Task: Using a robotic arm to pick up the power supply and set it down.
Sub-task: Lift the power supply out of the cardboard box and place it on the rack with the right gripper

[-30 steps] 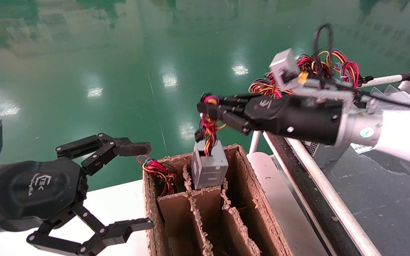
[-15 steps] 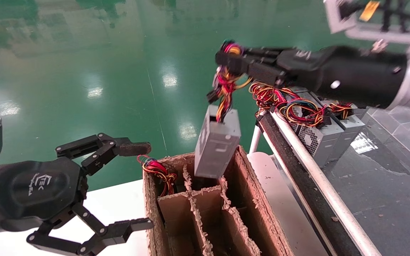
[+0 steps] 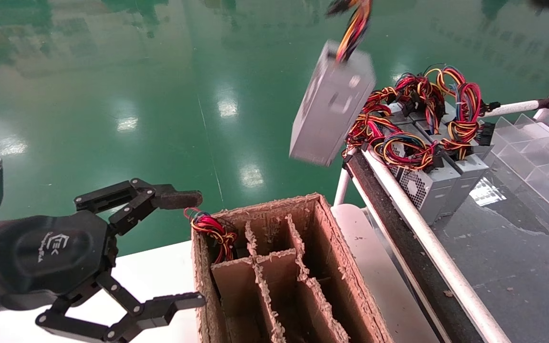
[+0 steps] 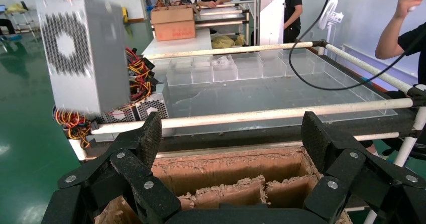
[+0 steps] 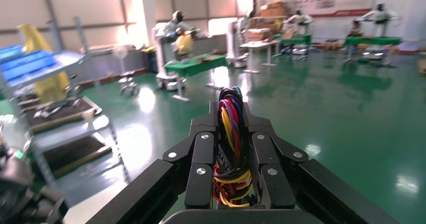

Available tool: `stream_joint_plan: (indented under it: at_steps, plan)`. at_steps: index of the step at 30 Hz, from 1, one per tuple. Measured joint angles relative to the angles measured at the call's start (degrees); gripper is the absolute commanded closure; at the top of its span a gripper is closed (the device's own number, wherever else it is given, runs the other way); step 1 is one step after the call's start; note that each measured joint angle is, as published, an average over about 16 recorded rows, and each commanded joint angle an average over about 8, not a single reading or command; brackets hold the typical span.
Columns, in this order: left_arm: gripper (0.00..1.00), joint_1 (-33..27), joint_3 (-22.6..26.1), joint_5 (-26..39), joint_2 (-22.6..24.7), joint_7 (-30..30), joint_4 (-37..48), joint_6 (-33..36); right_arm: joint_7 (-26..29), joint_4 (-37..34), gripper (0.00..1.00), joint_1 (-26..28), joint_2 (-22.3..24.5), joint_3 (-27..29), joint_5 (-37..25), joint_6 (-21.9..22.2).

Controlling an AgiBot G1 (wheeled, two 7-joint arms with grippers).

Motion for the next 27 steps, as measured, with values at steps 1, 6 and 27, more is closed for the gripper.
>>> stream_joint_plan:
  at_steps: [1, 6, 27]
  plan:
    - [0.0, 0.0, 0.0, 0.0, 0.0, 0.0, 0.0, 0.0, -0.01, -1.01, 1.0, 1.03, 0.4, 0.03, -0.19, -0.08]
    - [0.0, 0.0, 0.0, 0.0, 0.0, 0.0, 0.0, 0.0, -0.63, -6.19, 1.0, 5.92, 2.78, -0.07, -1.56, -0.44]
    - [0.0, 0.0, 0.01, -0.01, -0.01, 0.01, 0.0, -0.01, -6.18, -20.68, 1.0, 17.96, 18.75, -4.49, -11.9, -3.62]
